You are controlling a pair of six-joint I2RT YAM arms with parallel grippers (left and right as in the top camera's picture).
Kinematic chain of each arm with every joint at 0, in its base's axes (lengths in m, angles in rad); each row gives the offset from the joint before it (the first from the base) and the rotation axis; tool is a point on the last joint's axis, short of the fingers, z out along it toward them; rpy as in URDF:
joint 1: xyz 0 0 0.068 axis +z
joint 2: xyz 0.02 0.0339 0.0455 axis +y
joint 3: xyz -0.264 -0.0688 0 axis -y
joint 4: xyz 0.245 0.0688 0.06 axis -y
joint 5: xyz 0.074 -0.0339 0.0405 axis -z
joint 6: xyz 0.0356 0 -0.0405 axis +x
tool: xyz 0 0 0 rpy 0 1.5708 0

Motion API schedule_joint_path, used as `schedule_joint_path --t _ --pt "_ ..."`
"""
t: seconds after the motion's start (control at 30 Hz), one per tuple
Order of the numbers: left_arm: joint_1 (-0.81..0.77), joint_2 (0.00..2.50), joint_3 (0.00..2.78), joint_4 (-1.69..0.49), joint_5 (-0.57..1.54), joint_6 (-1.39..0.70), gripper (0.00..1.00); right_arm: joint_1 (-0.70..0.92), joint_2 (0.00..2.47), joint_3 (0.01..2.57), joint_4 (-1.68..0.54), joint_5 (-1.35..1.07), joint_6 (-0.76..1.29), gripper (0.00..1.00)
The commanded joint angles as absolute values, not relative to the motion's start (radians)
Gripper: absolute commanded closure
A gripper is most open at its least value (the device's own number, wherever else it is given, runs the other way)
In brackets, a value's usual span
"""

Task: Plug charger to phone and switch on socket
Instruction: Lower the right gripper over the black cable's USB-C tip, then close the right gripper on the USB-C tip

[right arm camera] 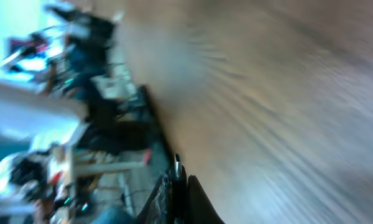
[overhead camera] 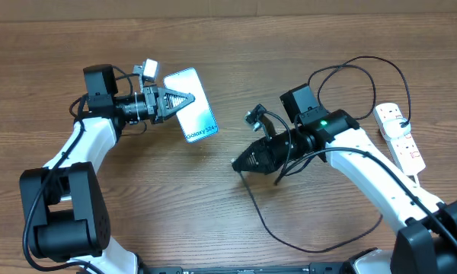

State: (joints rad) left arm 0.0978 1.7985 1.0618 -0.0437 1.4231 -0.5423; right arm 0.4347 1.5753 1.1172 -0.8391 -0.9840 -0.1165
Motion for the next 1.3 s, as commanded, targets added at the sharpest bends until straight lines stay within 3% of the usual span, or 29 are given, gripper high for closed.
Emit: schedule_joint_path --t 0.0,0.27,0.47,1.03,1.13,1.27 --pt "0.065 1.8 1.068 -0.017 1.512 -0.516 0.96 0.443 1.577 1.124 -0.824 -1.144 -0.214 0.96" --pt "0.038 1.8 1.068 0.039 1.509 -0.521 0.96 0.444 1.583 1.121 -0.77 -1.135 -0.192 0.96" --pt "0.039 1.8 1.069 0.067 1.524 -0.585 0.96 0.444 1.597 1.098 -0.563 -1.101 0.01 0.96" --pt "0.039 1.799 1.069 0.627 1.571 -1.033 0.96 0.444 1.701 1.098 -0.384 -1.148 0.109 0.96" --pt "0.051 1.799 1.069 0.63 1.571 -1.032 0.96 0.434 1.706 1.098 -0.471 -0.929 0.11 0.96" --pt "0.086 1.799 1.069 0.629 1.58 -1.033 0.96 0.362 1.706 1.099 -0.748 -0.176 0.339 0.96"
